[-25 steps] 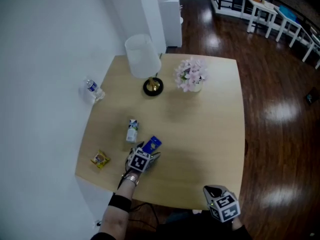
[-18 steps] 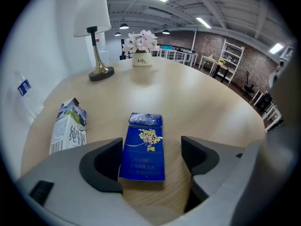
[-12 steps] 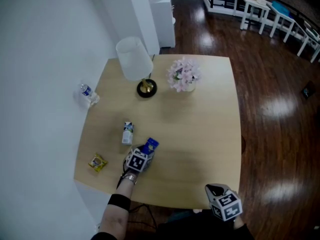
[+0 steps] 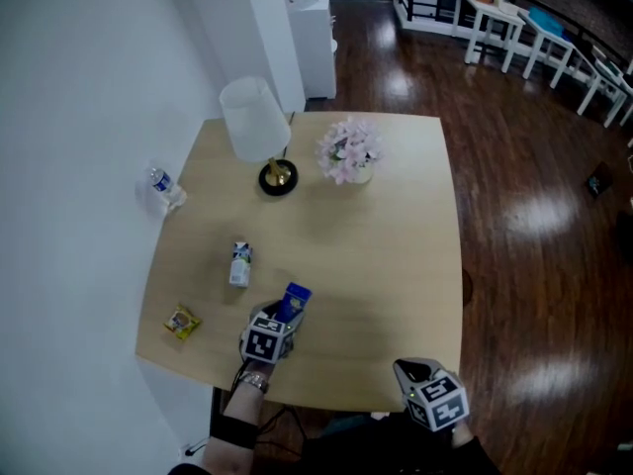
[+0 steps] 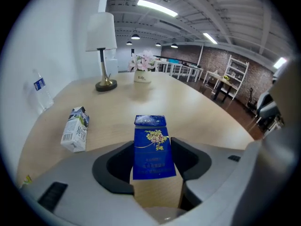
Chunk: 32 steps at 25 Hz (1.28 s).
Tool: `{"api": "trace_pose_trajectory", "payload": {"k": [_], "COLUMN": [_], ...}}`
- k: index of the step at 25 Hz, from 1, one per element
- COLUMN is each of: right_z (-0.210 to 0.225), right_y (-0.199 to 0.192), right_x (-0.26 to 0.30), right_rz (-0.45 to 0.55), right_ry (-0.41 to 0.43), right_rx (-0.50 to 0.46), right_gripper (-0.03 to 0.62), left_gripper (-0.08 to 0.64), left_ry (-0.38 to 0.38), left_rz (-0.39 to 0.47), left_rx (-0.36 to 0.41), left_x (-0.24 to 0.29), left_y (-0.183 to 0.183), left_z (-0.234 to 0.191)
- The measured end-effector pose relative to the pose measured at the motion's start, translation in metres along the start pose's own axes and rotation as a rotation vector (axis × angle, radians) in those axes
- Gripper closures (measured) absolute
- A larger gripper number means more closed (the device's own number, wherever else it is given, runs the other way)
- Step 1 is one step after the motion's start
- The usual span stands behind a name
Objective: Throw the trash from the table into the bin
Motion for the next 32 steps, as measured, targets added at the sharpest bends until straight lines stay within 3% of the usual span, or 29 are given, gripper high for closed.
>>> {"api": "trace_pose_trajectory", "payload": {"k": [7,14,19,25,32], "right_z": [0.001,0.009,0.028,0.097,0.195], "right_y": [0.005,0.002,-0.005,-0.034,-0.072], "right_x": [-0.008,-0.013,-0.021,-0.060,-0.108], "right_rz": [0.004,0.005,0.022,0.045,0.050], "right_ry": [0.001,0.025,0.085,0.118,0.130], "right_rx": [-0.012,-0.021,-0.056,-0.054,-0.028], "right_gripper": [0.584,0.584,0.584,0.584,0.584], "left_gripper": [0.307,0.308,0.308,0.308,0.308], "left_ry": [-0.113,-0.159,-0.104,-0.056,-0.082], "left_rz": [0.113,0.055,0.065,0.042,0.018], "left_rx": [-0.117,-0.021,-0.013,-0.057,-0.108], "left_x": [-0.064,-0.048,-0.052,-0.039,-0.002], "left_y": [-0.009,-0.028,-0.016,0.005,0.051], "left_z": [0.089,0.150,0.177,0.250,0.364]}}
Point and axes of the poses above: the fingertips, and each gripper's own axes: x forward along the fingers, z to its right, y out of its top, the point moved 8 cm from there along -x, backward along the fingers, and after that the axes turned 3 degrees about -z, right-handed, at the moved point
